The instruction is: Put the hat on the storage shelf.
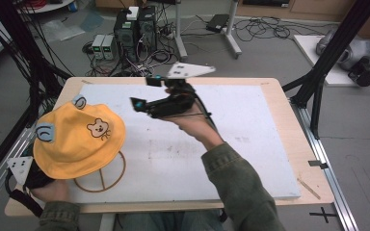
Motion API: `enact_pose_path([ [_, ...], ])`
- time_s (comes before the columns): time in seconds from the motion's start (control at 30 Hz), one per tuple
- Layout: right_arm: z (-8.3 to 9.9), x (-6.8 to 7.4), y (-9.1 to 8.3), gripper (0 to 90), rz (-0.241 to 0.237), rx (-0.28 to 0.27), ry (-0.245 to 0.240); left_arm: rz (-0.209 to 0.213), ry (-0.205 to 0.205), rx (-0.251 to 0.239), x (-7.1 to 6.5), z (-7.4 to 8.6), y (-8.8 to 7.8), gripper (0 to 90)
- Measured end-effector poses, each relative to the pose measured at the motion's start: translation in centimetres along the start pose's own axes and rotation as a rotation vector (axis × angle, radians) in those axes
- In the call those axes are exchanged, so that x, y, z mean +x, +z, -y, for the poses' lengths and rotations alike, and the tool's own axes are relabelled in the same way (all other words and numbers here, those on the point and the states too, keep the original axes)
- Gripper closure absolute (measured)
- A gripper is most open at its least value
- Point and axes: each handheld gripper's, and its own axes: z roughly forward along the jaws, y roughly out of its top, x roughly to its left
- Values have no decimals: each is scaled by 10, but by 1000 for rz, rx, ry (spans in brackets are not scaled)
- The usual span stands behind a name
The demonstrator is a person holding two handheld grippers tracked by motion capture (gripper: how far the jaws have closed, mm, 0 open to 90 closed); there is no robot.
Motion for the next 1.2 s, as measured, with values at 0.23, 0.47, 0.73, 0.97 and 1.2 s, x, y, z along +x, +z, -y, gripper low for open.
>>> enact_pose_path([
  [0.23, 14, -37, -92, 122, 270, -92, 25, -5, 7, 0, 0, 0, -1, 141],
  [0.47, 40, -49, -167, 122, 634, -206, 56, -22, 12, -6, 1, -1, -3, 141],
  [0.73, 77, -42, -200, 123, 981, -162, -30, -30, 7, -9, 4, -1, -4, 141],
  [0.97, 119, -41, -203, 122, 1098, -148, -15, -29, 16, -13, 3, -1, -5, 141],
  [1.2, 155, -46, -204, 122, 1118, -126, 34, -34, 18, -9, 4, -1, -5, 141],
])
